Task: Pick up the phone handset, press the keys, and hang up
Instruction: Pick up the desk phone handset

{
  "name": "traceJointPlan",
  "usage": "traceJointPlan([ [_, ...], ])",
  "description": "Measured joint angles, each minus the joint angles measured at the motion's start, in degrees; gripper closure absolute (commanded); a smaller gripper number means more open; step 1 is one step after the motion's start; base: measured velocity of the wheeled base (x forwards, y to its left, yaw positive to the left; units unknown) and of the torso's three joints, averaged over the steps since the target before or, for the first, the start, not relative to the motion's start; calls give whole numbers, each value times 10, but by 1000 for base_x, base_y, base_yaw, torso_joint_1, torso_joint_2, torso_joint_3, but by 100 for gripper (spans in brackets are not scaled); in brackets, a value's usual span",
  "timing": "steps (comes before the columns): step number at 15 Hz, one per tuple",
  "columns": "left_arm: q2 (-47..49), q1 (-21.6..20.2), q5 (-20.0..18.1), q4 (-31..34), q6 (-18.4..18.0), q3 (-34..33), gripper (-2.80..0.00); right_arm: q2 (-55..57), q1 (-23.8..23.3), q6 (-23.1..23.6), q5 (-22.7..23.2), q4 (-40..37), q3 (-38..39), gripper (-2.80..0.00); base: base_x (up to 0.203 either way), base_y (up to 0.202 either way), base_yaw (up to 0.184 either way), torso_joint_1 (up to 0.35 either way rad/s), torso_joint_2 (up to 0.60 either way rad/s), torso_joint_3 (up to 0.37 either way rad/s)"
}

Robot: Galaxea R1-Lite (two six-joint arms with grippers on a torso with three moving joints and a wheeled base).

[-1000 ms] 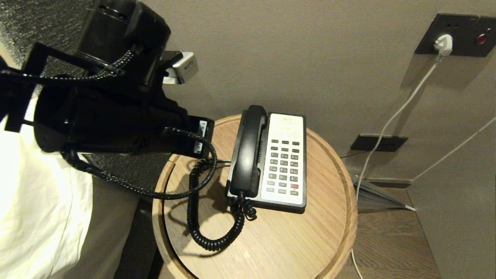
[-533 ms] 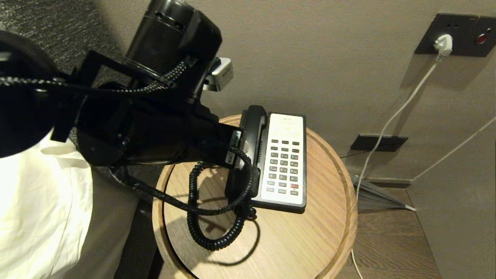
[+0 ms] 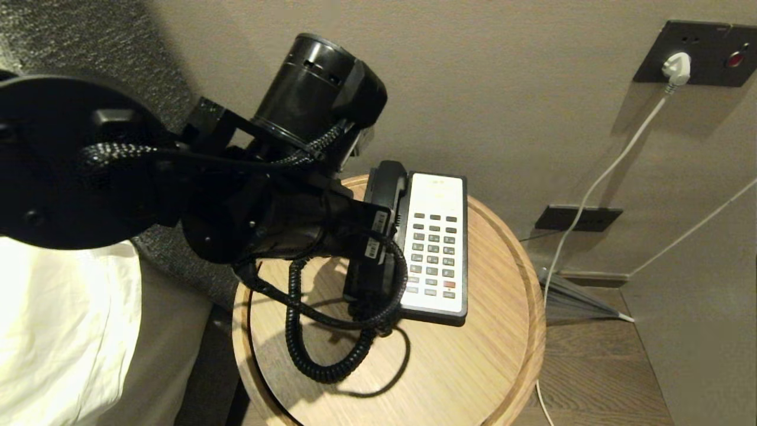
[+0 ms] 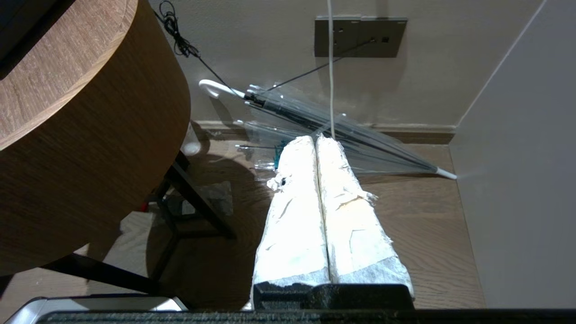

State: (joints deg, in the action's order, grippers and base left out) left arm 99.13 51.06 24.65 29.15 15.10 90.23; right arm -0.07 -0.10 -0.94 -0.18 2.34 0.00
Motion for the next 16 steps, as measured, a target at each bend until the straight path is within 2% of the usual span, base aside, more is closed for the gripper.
traceJointPlan([
  [4, 15, 4, 31, 2, -2, 4, -280, 0, 0, 0, 0, 0, 0, 0, 0, 0, 0, 0, 0, 0],
  [16, 45, 6, 31, 1, 2, 26, -280, 0, 0, 0, 0, 0, 0, 0, 0, 0, 0, 0, 0, 0],
])
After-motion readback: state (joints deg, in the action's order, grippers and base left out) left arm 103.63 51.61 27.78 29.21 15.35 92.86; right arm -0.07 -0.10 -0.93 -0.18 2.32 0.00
